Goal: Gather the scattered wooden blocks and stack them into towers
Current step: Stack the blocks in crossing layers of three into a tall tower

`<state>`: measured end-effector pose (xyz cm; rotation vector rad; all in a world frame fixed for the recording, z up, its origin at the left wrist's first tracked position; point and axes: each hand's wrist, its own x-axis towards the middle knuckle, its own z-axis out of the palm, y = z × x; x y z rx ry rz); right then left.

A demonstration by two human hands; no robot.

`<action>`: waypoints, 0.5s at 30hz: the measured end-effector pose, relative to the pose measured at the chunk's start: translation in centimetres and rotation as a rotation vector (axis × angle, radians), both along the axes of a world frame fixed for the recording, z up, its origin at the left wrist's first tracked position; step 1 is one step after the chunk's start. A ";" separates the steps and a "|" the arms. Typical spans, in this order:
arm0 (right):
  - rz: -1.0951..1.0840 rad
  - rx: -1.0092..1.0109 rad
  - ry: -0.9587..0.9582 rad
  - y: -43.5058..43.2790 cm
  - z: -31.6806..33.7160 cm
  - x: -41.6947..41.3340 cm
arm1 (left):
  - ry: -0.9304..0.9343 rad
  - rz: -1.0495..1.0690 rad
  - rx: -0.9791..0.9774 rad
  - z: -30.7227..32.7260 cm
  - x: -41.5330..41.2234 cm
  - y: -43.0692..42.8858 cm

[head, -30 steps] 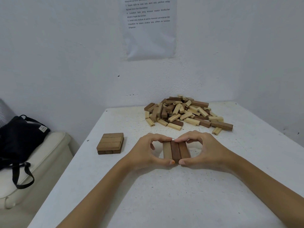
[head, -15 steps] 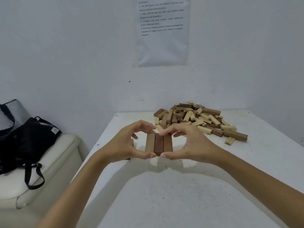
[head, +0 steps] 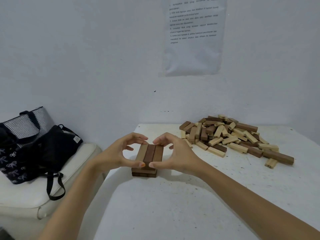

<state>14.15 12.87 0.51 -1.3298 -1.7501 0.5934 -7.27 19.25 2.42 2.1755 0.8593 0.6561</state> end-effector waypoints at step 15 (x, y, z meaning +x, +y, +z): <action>-0.001 -0.069 0.007 1.8 -1.6 -1.2 | 0.065 0.035 -0.092 -1.3 -1.2 1.4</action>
